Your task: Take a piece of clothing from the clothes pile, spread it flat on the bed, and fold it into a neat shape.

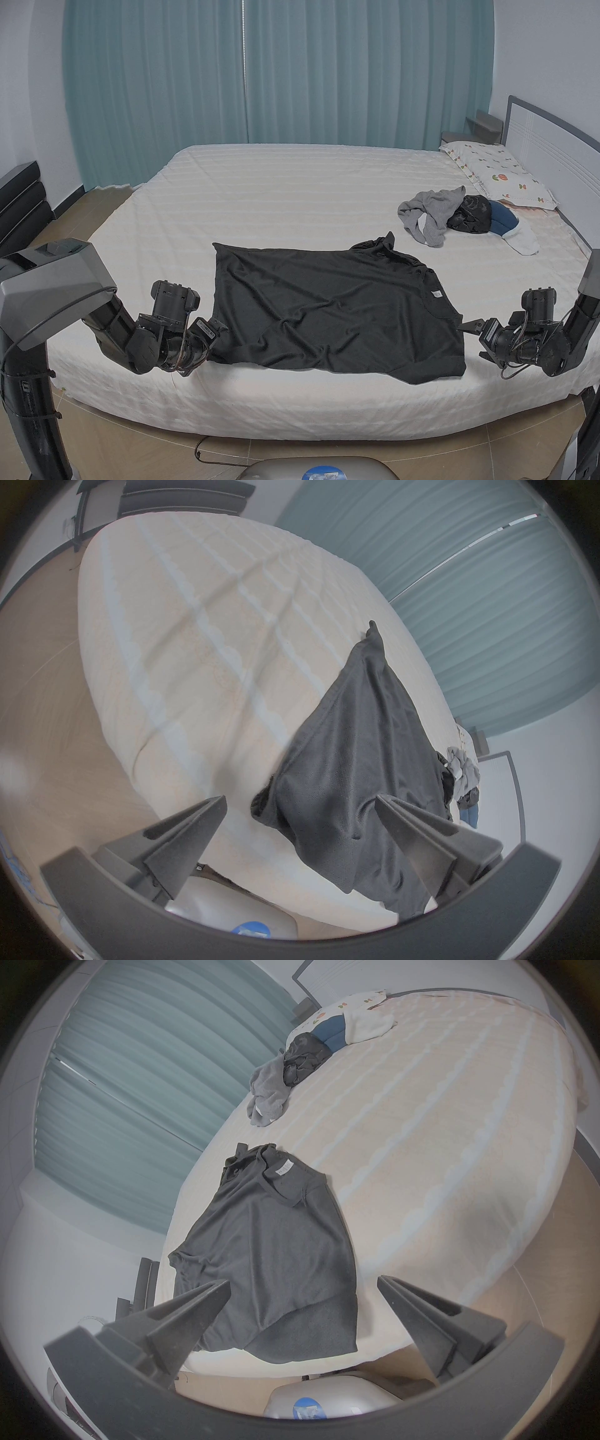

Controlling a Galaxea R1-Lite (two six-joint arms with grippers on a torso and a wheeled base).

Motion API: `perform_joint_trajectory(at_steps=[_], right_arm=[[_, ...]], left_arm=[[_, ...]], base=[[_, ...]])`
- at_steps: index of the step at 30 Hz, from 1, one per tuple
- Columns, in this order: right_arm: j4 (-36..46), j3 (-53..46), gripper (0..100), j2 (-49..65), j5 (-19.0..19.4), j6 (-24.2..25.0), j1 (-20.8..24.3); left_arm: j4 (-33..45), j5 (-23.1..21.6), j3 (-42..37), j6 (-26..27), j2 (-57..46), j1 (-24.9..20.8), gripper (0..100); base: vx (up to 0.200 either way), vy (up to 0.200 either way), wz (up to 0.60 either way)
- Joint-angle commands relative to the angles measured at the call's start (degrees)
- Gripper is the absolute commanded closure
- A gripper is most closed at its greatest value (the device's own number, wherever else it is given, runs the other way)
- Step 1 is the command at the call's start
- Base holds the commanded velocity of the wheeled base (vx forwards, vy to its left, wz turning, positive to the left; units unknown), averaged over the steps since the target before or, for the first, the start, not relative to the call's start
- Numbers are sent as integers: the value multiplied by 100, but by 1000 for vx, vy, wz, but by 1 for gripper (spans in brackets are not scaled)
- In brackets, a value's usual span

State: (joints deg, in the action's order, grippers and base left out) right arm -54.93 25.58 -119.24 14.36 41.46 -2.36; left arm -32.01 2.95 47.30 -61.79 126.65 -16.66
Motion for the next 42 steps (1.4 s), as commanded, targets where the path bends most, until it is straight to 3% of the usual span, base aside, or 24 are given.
perform_joint_trajectory(at_steps=[1, 2, 12, 24, 25, 35, 42], right_arm=[[9, -53, 0, -38, -3, -42, 34], [9, -61, 0, -38, -3, -77, 34], [-18, -105, 0, -574, 5, -384, 131], [-273, 598, 0, -1216, -100, -42, 324], [-264, 624, 100, -1242, -109, -42, 324], [-290, 800, 100, -1005, -311, -24, 316], [-149, 1688, 100, -1128, -329, -24, 254]], left_arm=[[-24, 136, 104, 106, 299, -3, 0], [-24, 180, 113, 124, 317, -3, 100], [11, 241, -142, 159, 62, -56, 100], [37, 241, -300, 300, -351, 93, 100], [37, 241, -300, 300, -351, 102, 100], [-24, 259, -204, 291, -307, 269, 100], [-376, 259, -186, 247, -290, 454, 100]], base=[[0, 0, 0], [0, 0, 0], [0, 0, 0], [0, 0, 0], [0, 0, 0], [0, 0, 0], [0, 0, 0]])
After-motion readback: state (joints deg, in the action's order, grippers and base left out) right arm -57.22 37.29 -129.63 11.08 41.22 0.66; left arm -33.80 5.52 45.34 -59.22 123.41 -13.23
